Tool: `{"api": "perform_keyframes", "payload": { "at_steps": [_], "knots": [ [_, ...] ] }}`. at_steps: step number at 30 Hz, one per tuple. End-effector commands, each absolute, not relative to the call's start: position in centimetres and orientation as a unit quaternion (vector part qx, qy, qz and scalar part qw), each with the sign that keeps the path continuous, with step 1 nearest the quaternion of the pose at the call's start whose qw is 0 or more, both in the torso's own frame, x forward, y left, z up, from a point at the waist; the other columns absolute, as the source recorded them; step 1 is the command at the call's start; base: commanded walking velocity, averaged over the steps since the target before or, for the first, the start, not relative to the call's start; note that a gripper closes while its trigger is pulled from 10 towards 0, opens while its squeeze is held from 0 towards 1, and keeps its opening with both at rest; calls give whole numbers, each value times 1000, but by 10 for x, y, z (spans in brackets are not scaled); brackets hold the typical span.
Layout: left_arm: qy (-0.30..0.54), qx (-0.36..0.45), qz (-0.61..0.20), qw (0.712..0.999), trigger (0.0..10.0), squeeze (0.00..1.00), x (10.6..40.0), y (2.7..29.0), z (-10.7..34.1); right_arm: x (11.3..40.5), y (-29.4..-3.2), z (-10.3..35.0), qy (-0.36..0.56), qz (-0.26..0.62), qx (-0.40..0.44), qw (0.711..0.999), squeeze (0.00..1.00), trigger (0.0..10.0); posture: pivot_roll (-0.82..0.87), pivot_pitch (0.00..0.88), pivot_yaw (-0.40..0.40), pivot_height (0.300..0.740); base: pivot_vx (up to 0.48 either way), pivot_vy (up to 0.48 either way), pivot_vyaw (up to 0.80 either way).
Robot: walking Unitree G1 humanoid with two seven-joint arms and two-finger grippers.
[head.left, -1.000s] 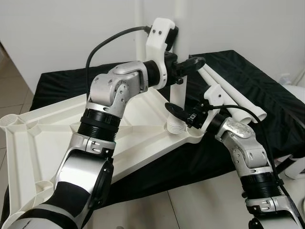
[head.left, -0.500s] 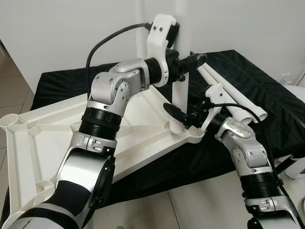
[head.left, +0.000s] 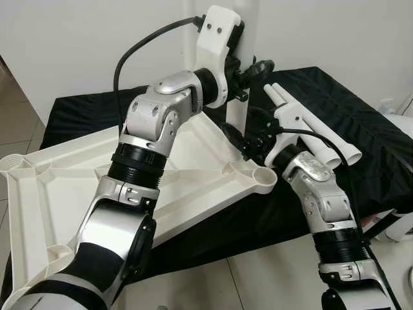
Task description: Building children table
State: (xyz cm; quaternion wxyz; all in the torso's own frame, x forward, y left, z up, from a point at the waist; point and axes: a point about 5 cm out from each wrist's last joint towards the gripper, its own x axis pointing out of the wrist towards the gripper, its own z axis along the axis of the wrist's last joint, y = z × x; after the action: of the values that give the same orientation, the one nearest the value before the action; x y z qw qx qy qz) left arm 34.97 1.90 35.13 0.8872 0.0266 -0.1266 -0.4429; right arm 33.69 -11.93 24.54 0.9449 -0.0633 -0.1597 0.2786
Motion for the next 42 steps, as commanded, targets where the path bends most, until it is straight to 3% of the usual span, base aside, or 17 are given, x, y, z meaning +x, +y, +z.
{"api": "perform_keyframes", "payload": {
  "at_steps": [1, 14, 29, 39, 40, 41, 42],
  "knots": [
    [-165, 35, -368, 914, 10000, 0, 348, 19, 367, 337, -114, 250, -172, 266, -82, 945, 0, 10000, -95, 55, 18, 740, 0, 0, 0],
    [-177, 39, -319, 930, 10000, 0, 352, 17, 365, 345, -101, 254, -199, 153, -125, 960, 0, 10000, -89, 58, 15, 740, 0, 0, 0],
    [-187, 46, -320, 927, 10000, 0, 351, 12, 368, 343, -89, 256, -242, 104, -155, 952, 0, 10000, -84, 42, 13, 740, 0, 0, 0],
    [-192, 45, -319, 927, 10000, 0, 349, 10, 369, 341, -89, 243, -219, 51, -165, 960, 0, 10000, -81, 30, 11, 740, 0, 0, 0],
    [-194, 43, -319, 927, 10000, 0, 348, 10, 370, 340, -89, 238, -211, 35, -162, 963, 0, 7765, -81, 26, 11, 740, 0, 0, 0],
    [-194, 43, -319, 927, 10000, 0, 348, 10, 370, 340, -89, 238, -211, 35, -162, 963, 0, 7765, -81, 26, 11, 740, 0, 0, 0],
    [-195, 42, -320, 926, 10000, 0, 348, 9, 371, 340, -89, 237, -208, 31, -159, 964, 0, 6118, -81, 26, 11, 740, 0, 0, 0]
  ]
}}
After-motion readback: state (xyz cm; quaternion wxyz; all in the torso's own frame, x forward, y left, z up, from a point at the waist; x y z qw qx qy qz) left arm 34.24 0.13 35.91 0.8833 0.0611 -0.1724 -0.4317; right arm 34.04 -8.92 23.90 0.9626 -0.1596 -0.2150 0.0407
